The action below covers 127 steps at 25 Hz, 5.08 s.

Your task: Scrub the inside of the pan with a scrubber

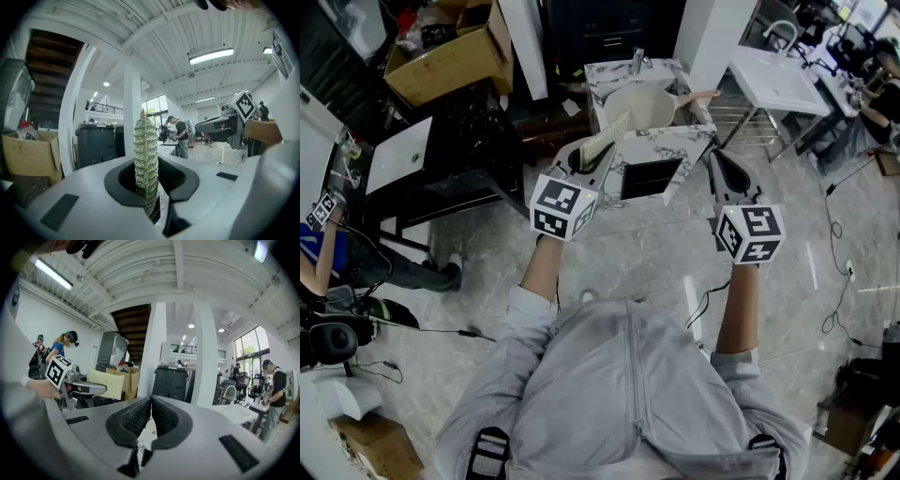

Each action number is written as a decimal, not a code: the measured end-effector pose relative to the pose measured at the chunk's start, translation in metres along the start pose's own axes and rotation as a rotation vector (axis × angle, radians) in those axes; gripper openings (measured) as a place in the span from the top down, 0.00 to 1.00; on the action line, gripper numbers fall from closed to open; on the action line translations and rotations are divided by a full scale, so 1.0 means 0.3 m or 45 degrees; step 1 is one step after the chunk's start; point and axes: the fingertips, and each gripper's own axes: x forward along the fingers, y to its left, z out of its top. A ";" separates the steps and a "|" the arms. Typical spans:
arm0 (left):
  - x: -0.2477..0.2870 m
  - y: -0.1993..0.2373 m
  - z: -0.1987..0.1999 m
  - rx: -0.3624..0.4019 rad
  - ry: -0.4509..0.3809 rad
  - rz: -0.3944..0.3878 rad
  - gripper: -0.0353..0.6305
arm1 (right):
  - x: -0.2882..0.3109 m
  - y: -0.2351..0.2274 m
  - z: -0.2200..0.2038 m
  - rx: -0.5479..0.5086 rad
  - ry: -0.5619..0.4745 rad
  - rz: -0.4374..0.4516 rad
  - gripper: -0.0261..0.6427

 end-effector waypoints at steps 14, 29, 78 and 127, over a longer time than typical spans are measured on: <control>0.039 -0.062 -0.052 -0.014 0.048 0.029 0.84 | -0.012 -0.070 -0.064 0.049 -0.004 0.020 0.91; 0.194 -0.250 -0.063 -0.020 0.090 0.142 0.84 | -0.075 -0.348 -0.154 0.068 -0.018 0.088 0.91; 1.212 0.902 -0.330 -0.101 0.239 0.027 0.84 | 1.344 -0.723 -0.196 0.143 0.171 -0.054 0.91; 1.726 0.927 -0.817 -0.393 0.628 0.639 0.84 | 1.936 -1.100 -0.613 0.168 0.328 0.580 0.91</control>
